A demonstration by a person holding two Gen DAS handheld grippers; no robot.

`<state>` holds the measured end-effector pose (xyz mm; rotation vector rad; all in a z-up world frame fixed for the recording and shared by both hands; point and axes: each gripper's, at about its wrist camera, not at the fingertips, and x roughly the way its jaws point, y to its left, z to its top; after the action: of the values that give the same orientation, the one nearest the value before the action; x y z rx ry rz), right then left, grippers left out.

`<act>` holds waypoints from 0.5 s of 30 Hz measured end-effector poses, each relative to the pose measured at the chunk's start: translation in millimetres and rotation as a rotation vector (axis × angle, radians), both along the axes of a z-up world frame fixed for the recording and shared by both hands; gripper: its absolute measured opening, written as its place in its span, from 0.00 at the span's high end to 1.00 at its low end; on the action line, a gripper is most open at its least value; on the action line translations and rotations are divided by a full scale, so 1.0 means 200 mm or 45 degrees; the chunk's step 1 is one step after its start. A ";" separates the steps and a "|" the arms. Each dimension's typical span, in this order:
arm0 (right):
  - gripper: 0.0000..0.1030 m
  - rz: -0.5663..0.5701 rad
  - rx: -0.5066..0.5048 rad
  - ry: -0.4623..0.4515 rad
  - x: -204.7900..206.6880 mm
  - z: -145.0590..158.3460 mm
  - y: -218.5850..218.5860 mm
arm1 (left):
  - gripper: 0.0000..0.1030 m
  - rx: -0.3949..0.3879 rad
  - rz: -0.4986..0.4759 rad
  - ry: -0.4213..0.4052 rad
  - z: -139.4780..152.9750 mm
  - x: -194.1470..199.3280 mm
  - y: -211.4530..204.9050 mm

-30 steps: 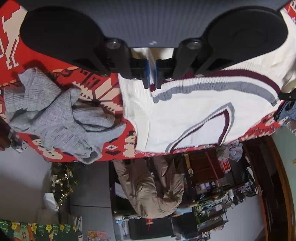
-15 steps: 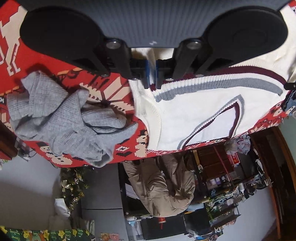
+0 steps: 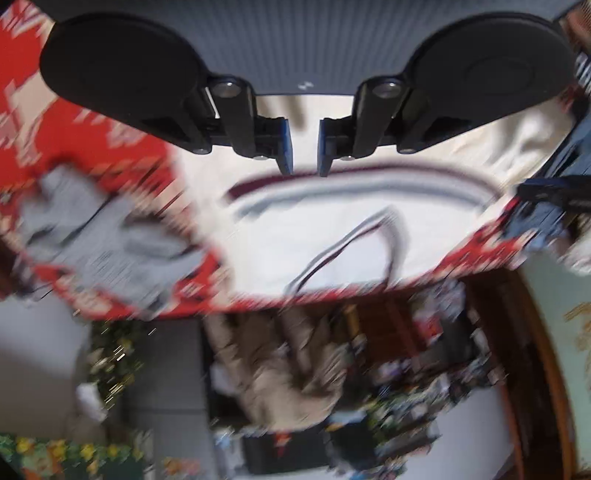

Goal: Fold clothes

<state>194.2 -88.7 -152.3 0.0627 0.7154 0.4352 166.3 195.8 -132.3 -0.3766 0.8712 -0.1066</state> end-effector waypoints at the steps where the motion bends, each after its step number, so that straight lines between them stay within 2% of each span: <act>1: 0.85 0.044 -0.005 0.023 -0.03 -0.01 0.04 | 0.88 0.016 -0.060 0.040 -0.02 -0.01 -0.06; 3: 0.87 0.126 -0.013 0.060 -0.11 -0.02 0.12 | 0.88 0.073 -0.168 0.096 -0.06 -0.04 -0.17; 6: 0.87 0.218 -0.039 0.070 -0.22 -0.01 0.21 | 0.88 0.155 -0.238 0.125 -0.09 -0.10 -0.25; 11: 0.88 0.262 -0.136 0.117 -0.35 -0.09 0.30 | 0.90 0.214 -0.194 0.135 -0.08 -0.16 -0.21; 15: 0.88 0.245 -0.130 0.138 -0.41 -0.08 0.28 | 0.90 0.241 -0.083 0.167 -0.07 -0.22 -0.07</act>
<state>112.6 -32.8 -168.0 -0.0794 0.8530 0.5815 121.9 182.4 -145.7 -0.1795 1.0143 -0.0599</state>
